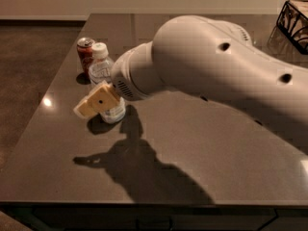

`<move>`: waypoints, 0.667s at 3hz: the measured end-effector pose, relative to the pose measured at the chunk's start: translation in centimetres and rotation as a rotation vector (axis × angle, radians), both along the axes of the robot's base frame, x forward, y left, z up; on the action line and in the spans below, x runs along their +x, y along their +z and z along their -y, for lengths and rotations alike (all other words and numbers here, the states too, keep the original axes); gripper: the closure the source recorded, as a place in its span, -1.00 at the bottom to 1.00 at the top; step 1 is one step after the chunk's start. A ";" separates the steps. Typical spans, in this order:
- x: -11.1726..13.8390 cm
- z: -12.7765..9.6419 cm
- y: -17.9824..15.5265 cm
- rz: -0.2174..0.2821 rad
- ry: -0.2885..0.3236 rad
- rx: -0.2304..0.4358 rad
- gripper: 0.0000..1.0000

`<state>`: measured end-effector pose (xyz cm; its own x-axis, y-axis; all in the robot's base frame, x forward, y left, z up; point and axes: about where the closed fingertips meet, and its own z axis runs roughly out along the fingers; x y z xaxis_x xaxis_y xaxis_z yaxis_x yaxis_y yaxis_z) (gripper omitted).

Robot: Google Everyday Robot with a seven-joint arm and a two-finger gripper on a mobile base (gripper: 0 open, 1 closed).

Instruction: Knock blue plastic bottle over

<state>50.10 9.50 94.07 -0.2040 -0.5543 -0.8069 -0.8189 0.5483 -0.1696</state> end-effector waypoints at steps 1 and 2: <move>0.6 -1.6 -0.3 0.015 -0.004 0.002 -1.00; 1.5 -2.2 -0.6 0.021 -0.015 -0.002 -0.71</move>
Offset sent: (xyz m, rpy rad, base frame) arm 0.0325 0.0280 -0.0143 -0.0071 -0.0211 -0.0372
